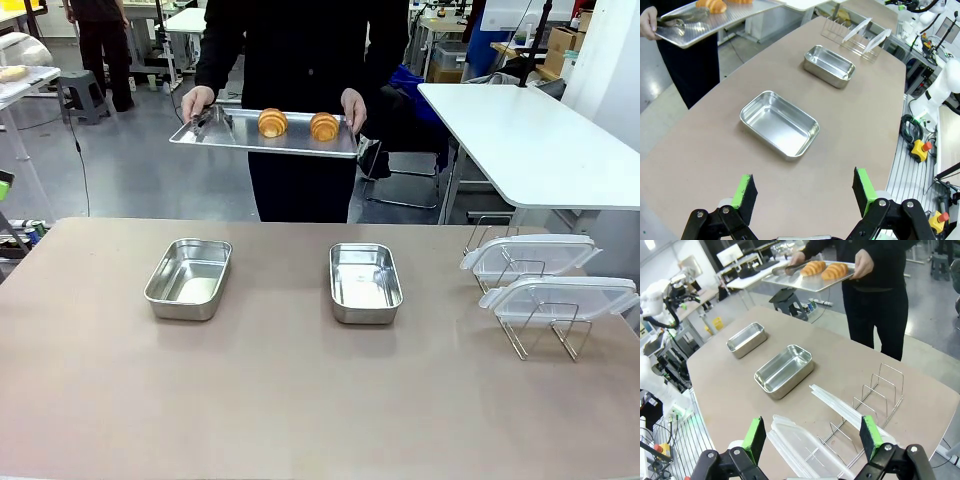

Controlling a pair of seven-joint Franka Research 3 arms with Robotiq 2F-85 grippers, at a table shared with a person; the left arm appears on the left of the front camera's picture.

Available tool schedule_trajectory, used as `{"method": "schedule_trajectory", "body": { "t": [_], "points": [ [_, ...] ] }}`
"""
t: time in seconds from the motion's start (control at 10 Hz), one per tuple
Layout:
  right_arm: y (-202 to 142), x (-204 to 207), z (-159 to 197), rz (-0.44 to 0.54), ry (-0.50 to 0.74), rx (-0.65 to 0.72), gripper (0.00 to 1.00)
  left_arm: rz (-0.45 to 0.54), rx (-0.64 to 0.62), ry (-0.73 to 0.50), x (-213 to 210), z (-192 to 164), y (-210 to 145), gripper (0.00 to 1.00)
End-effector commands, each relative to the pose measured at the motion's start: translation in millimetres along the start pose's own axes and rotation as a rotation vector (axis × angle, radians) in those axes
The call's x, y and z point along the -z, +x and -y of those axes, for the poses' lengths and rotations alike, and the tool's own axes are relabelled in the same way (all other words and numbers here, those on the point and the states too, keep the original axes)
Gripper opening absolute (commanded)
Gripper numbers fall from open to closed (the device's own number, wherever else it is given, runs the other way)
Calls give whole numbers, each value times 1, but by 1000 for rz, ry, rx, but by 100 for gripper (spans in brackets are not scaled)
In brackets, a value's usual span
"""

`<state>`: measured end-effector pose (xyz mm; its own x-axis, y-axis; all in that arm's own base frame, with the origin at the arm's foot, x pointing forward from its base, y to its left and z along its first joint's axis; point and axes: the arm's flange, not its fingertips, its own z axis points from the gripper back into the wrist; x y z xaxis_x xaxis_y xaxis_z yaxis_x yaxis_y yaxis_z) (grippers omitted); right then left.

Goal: Place the bread in airtight containers.
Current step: Lift both Airtight Container.

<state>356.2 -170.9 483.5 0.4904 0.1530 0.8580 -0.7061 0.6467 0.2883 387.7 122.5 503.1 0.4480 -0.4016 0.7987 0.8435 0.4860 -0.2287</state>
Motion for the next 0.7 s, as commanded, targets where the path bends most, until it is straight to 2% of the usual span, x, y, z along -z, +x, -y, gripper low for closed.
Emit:
{"method": "schedule_trajectory", "body": {
  "t": [0.0,0.6],
  "points": [
    [3,1,3,25,3,-26,100,28,19,-11,-1,-2,1,100],
    [3,1,3,25,3,-26,100,28,19,-11,-1,-2,1,100]
  ]
}}
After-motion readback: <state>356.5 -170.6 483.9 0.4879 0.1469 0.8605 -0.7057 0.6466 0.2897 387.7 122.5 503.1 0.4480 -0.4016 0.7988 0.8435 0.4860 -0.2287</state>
